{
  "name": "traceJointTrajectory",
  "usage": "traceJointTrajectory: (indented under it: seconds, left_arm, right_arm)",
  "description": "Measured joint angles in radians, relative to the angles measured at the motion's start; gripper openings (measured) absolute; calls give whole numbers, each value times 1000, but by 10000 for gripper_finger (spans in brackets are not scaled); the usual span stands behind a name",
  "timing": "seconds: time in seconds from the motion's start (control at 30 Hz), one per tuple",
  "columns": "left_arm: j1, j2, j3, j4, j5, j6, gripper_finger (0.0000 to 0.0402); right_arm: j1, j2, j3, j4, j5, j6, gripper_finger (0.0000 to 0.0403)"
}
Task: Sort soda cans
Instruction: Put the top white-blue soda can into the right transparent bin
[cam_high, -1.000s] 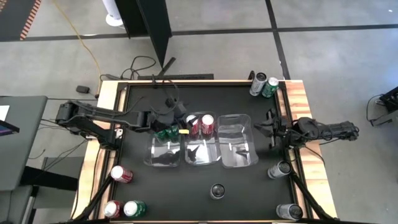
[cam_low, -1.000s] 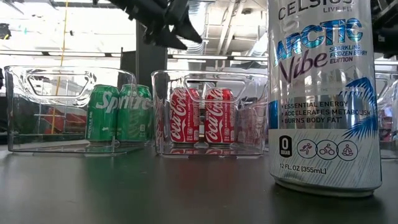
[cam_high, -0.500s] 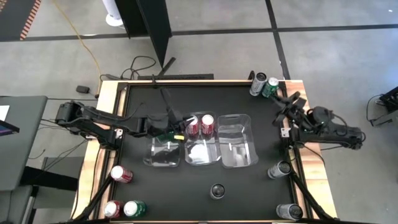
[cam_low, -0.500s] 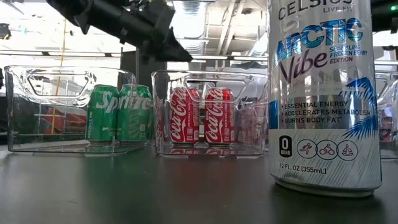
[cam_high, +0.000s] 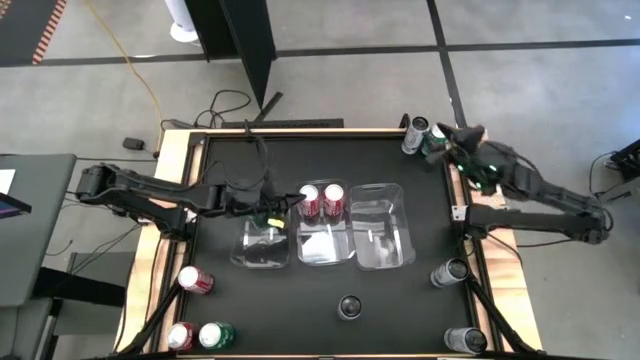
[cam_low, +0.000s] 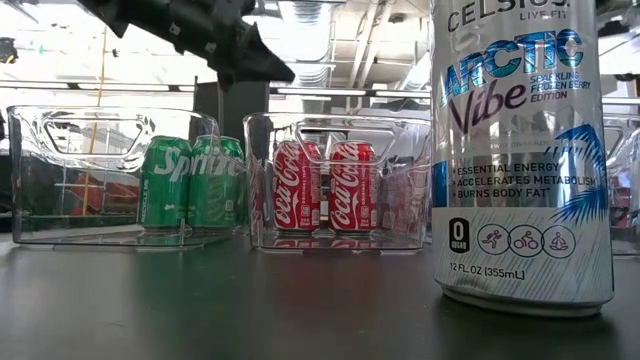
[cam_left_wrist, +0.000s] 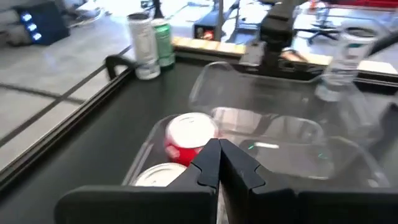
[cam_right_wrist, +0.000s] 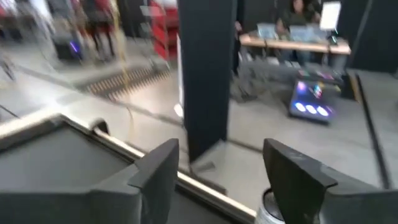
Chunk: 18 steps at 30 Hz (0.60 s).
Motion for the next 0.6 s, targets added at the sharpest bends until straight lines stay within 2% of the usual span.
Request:
traceJointTrajectory:
  seconds: [0.2, 0.47, 0.6]
  left_arm:
    - [-22, -12, 0, -24, -2, 11, 1]
    - [-24, -12, 0, -56, -1, 5, 0]
    - [-24, -12, 0, -70, -1, -7, 0]
  right_arm:
    - [-224, 293, 215, -211, -173, 79, 268]
    - [-570, 587, 382, -358, -461, 101, 268]
    - [-651, 683, 429, -415, -495, 107, 268]
